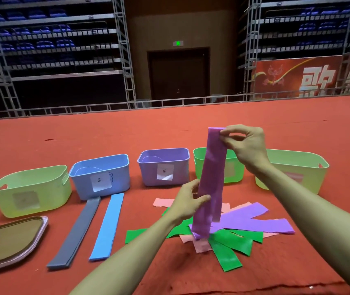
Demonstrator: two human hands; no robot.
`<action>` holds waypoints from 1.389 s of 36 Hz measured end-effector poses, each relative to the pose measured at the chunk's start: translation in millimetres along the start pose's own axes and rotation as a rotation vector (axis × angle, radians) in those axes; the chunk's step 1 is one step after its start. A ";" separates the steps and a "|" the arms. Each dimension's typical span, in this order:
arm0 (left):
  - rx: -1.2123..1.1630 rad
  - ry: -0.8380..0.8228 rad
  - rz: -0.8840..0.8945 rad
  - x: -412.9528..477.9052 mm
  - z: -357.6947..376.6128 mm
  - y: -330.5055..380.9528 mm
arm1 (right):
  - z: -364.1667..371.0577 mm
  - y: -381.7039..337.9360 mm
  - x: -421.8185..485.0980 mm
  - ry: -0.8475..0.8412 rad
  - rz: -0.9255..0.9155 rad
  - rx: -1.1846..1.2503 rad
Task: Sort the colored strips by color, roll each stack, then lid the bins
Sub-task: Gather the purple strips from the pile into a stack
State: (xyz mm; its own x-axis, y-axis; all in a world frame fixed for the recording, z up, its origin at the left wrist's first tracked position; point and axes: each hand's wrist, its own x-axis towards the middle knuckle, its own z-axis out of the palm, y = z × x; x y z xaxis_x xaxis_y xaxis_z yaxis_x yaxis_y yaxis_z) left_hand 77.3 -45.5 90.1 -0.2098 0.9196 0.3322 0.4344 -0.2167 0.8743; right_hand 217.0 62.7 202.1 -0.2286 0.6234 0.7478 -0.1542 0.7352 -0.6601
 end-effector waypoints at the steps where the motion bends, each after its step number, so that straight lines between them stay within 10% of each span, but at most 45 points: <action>1: 0.004 0.001 -0.004 -4.0 1.5 -3.8 | -1.1 0.1 1.9 0.012 0.016 0.001; 24: -0.015 -0.125 -0.416 -59.9 15.8 -81.4 | -20.4 158.3 -66.5 0.101 0.534 -0.330; 50: 0.223 -0.164 -0.461 -73.9 33.9 -81.3 | -36.0 168.4 -73.7 0.090 0.442 -0.367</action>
State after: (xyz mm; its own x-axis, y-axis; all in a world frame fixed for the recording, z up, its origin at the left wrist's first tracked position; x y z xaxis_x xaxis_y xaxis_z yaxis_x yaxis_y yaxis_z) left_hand 87.2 -84.7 -17.5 -0.2905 0.9460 -0.1436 0.5093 0.2799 0.8138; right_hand 242.5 150.2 38.5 -0.1101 0.9004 0.4209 0.2845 0.4343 -0.8547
